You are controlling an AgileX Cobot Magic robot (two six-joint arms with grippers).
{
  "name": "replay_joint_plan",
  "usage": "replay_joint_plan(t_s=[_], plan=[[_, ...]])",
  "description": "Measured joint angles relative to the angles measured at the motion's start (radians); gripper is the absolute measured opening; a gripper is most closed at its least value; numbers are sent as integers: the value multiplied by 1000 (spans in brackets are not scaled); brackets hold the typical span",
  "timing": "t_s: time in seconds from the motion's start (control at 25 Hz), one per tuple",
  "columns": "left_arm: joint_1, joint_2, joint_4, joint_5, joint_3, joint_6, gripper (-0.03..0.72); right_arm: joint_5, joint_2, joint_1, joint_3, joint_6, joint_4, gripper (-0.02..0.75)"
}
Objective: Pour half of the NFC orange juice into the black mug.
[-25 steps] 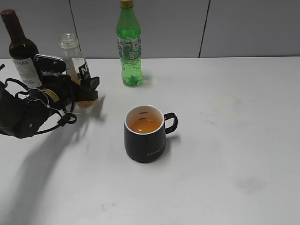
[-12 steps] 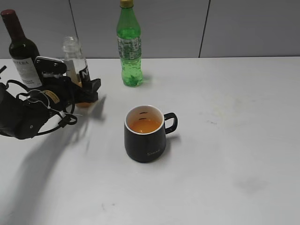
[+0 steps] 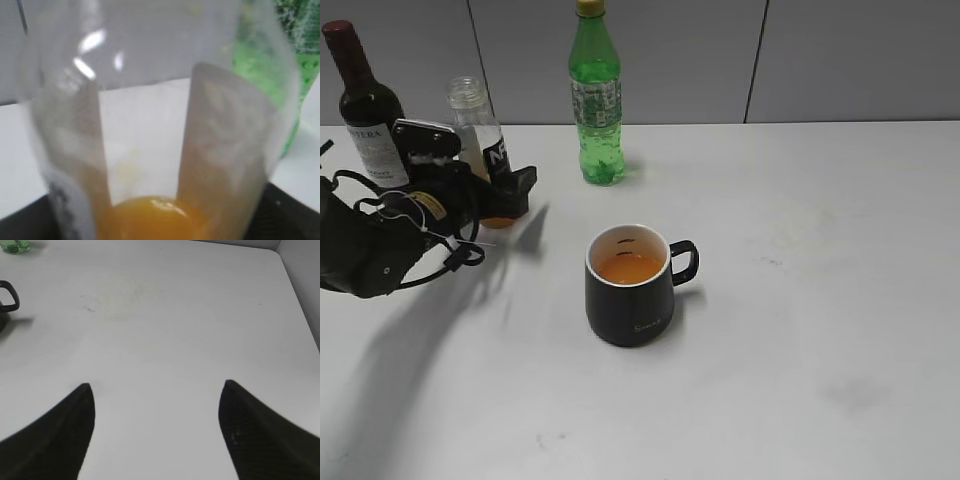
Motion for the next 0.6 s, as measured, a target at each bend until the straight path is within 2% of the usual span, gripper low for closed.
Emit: replay_joint_plan(t_s=[0.32, 0.6], plan=[[0, -37, -35, -103, 139, 0, 617, 1, 0, 0, 0, 0, 0, 587], [0, -158, -51, -153, 352, 38, 616, 1, 0, 0, 0, 0, 0, 587]])
